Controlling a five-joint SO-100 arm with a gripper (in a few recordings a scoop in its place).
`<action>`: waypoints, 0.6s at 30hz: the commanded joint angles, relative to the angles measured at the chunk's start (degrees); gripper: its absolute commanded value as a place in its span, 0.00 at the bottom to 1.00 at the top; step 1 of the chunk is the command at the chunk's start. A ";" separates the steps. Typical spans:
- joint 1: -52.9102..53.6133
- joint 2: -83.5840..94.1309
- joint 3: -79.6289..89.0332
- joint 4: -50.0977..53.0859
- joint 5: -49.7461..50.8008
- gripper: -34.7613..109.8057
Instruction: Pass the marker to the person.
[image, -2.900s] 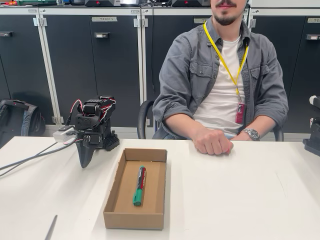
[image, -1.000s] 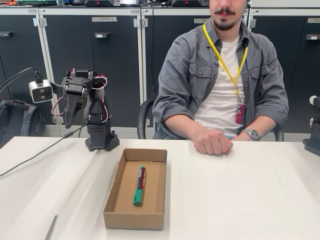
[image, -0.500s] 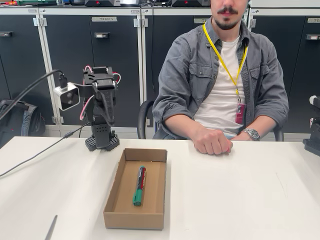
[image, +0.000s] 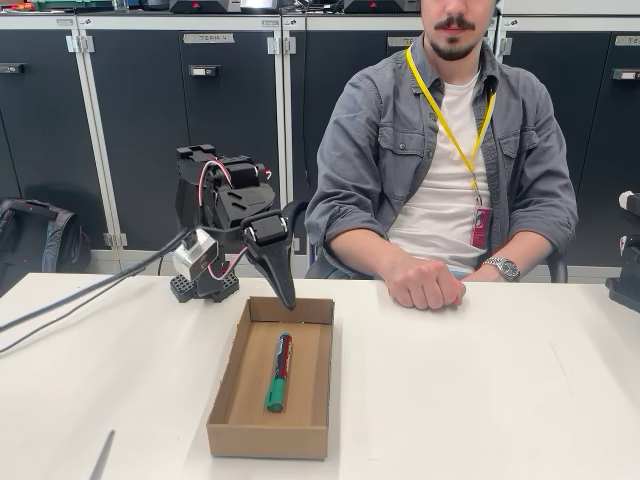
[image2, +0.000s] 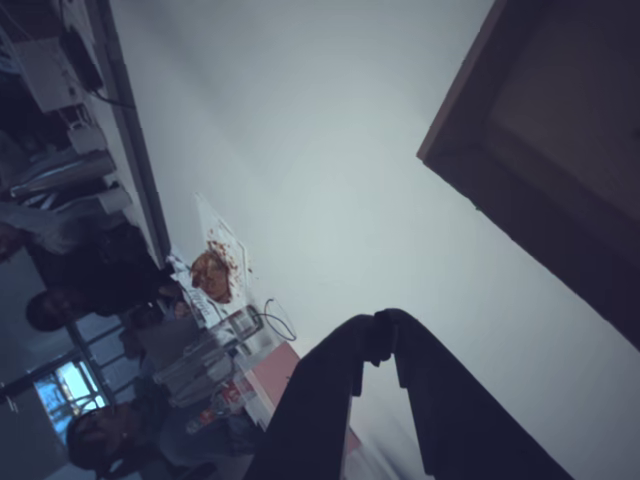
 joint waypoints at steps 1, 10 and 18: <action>-1.67 -1.14 -3.96 0.53 2.90 0.21; -2.11 -3.69 -1.14 -1.23 16.61 0.21; -0.79 -3.69 1.23 -1.32 32.96 0.21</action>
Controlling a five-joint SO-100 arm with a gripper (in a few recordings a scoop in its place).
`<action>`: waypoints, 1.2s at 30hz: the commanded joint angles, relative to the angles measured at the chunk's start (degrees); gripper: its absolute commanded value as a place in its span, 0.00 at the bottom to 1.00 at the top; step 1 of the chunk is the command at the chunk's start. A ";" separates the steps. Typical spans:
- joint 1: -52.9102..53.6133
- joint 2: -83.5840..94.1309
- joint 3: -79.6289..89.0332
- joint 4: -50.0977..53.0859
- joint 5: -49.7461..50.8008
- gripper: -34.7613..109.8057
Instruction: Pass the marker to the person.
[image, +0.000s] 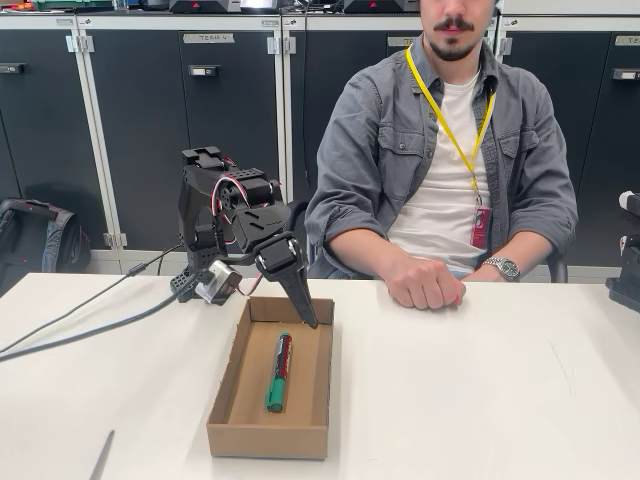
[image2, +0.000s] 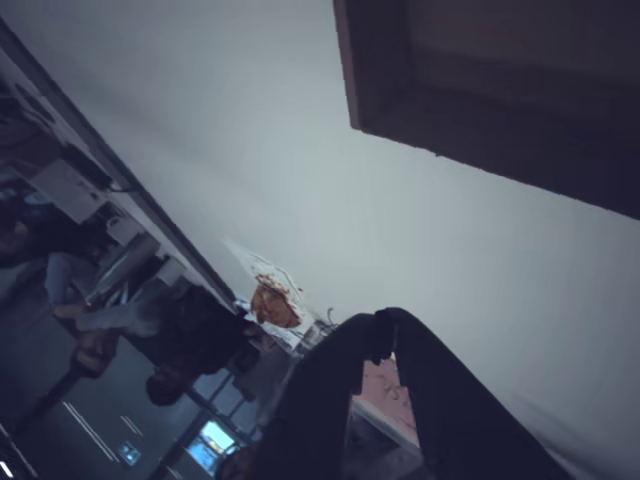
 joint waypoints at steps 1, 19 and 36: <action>0.35 0.70 1.32 0.44 5.71 0.21; -4.57 -3.25 3.87 -2.20 -36.04 0.21; -9.49 -10.55 -12.22 21.45 -59.94 0.26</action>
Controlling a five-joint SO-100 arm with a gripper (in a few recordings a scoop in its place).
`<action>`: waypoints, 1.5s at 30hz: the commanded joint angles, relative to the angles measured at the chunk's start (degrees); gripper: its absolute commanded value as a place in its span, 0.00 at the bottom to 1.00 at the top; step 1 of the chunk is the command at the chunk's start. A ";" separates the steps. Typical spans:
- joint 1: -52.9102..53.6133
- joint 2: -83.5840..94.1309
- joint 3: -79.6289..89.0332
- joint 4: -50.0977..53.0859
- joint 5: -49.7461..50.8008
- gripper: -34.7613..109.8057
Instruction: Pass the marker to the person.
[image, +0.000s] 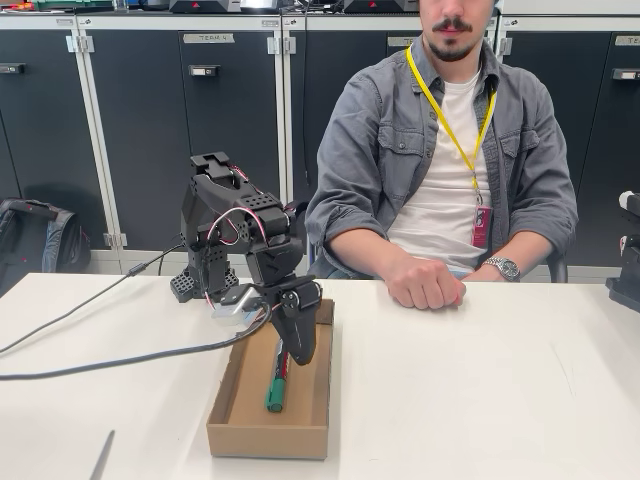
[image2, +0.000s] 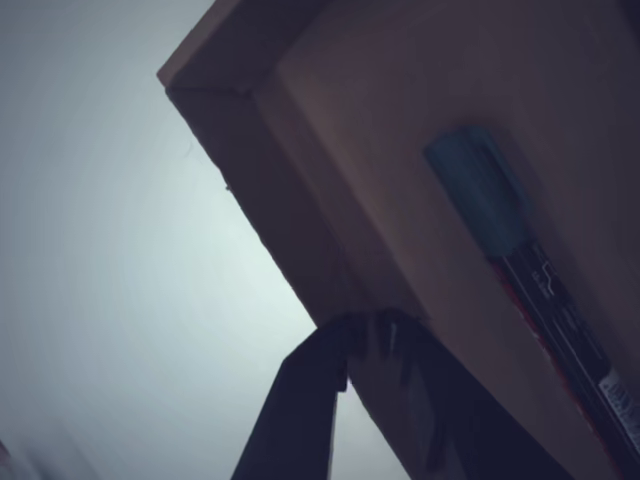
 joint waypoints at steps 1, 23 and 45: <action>-3.78 -0.26 -10.37 9.58 -4.13 0.27; -2.55 1.23 -11.95 33.22 -21.62 0.34; 5.89 -0.70 -0.88 18.02 -27.60 0.40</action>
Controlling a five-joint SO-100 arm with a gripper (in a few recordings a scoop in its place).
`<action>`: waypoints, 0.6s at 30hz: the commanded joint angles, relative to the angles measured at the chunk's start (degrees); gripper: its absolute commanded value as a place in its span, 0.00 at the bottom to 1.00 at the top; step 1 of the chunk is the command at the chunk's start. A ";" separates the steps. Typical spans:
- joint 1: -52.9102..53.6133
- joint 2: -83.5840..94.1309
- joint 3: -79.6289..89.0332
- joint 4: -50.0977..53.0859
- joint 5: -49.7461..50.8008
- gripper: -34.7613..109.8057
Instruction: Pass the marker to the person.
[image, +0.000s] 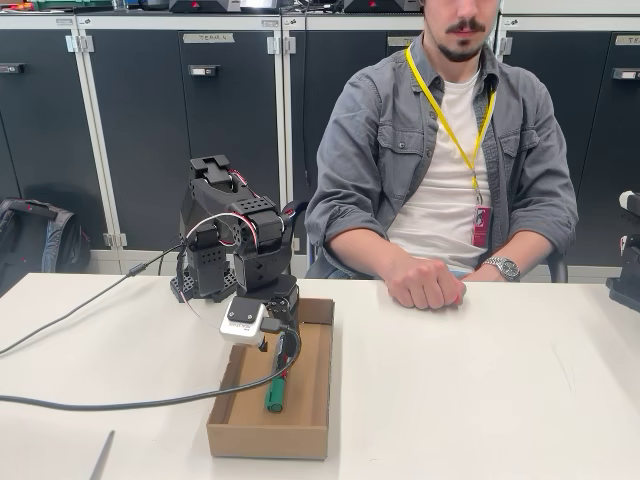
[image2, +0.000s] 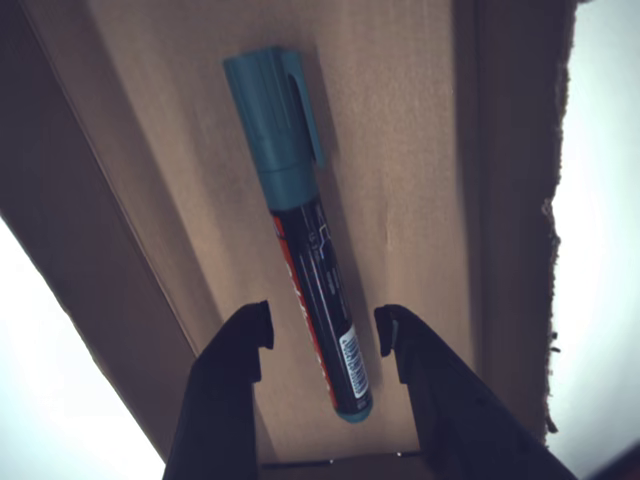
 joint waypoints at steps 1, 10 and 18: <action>0.62 0.79 -0.35 -2.90 -1.05 0.40; 2.37 -3.16 -1.85 -4.39 -3.16 0.42; 2.99 -6.77 -2.64 -7.03 -4.04 0.42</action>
